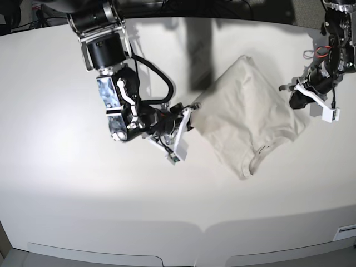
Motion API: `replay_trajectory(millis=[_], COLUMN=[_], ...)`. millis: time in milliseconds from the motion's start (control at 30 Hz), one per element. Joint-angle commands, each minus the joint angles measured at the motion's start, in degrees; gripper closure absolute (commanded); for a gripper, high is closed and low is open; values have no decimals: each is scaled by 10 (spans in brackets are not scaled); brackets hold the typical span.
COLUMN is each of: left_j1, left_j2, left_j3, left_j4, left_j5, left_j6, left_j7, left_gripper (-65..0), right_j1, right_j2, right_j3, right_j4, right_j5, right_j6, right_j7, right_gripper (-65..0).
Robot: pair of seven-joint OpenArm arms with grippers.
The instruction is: Fold the T-shirt properly
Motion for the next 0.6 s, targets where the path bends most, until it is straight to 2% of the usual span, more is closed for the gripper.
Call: replay_trajectory(millis=[0, 300, 400, 567], left_j1=[-8, -8, -8, -6], left_j2=[-11, -11, -13, -35], left_j3=[-4, -4, -4, -4], left_j4=[9, 9, 9, 9], left_j5=[-6, -6, -6, -6], left_j6=[-2, -3, -3, -3], left_j7=[-21, -41, -40, -39], left_gripper=[0, 0, 0, 0], right_j1=[2, -88, -109, -131], right_j2=[-3, -7, -6, -5], right_j3=[-7, -35, -35, -34], right_j4=[20, 117, 143, 193], right_j5=[3, 0, -27, -50], right_j6=[5, 5, 5, 5], right_j7=[4, 4, 4, 4], right_gripper=[0, 0, 0, 0])
